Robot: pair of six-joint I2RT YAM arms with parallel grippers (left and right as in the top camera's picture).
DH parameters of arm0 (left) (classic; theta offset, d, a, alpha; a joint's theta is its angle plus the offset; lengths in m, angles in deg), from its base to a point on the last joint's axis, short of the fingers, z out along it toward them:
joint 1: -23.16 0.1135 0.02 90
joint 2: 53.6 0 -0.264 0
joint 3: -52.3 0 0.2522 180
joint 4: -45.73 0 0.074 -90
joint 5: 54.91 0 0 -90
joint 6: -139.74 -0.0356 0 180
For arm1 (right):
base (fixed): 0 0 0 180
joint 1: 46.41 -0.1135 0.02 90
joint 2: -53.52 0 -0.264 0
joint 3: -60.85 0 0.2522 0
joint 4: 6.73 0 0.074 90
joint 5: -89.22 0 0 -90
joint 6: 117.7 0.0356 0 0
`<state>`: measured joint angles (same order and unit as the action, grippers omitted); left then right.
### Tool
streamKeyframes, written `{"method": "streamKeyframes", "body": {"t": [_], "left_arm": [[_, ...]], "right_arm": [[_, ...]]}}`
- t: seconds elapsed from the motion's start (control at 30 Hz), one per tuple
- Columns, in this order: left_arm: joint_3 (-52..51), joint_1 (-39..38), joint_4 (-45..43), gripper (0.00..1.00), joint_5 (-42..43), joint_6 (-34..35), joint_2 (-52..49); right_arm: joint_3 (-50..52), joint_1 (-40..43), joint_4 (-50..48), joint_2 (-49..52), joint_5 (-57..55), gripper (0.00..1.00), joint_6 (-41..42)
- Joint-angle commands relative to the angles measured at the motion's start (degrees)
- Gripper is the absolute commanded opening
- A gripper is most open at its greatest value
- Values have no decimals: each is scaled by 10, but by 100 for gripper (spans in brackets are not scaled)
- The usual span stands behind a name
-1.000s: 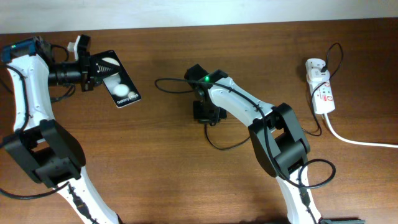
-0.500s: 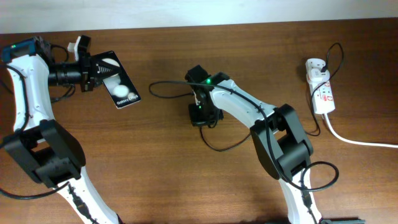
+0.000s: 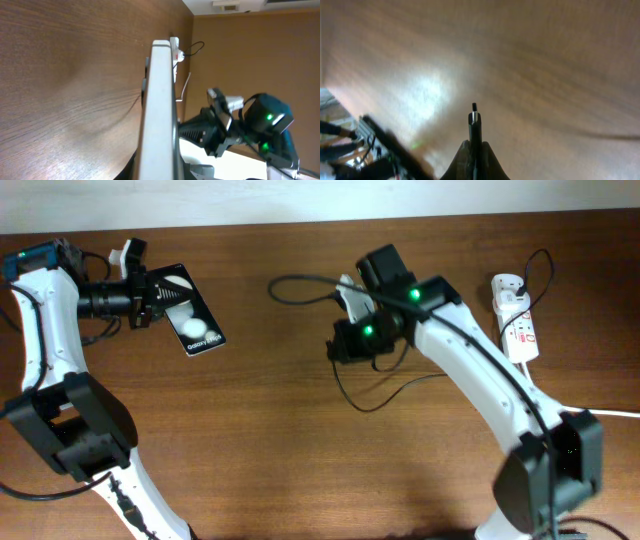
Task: Plug charger to phone and switch on socket
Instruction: 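Lift the plug with the right gripper toward the phone's bottom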
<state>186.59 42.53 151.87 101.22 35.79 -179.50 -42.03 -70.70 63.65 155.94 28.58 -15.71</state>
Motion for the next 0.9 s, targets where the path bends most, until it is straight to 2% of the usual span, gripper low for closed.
{"method": "streamKeyframes", "body": {"t": [0.0, 0.1, 0.23, 0.33, 0.5, 0.87], "left_arm": [[-1, 4, 2, 0, 15, -9, 2], [-1, 4, 1, 0, 15, -10, 2], [-1, -6, 1, 0, 15, -10, 2], [-1, -21, -2, 0, 15, -10, 2], [-1, -48, -13, 0, 15, -10, 2], [-1, -87, -32, 0, -6, -9, 2]], "right_arm": [[89, 11, -36, -88, 31, 4, 5], [155, 36, -73, -140, 101, 4, 4], [204, 44, -113, -147, 225, 4, -26], [221, 44, -136, -147, 268, 4, -31], [223, 44, -128, -147, 354, 4, -91], [224, 49, -105, -147, 347, 4, -104]]}}
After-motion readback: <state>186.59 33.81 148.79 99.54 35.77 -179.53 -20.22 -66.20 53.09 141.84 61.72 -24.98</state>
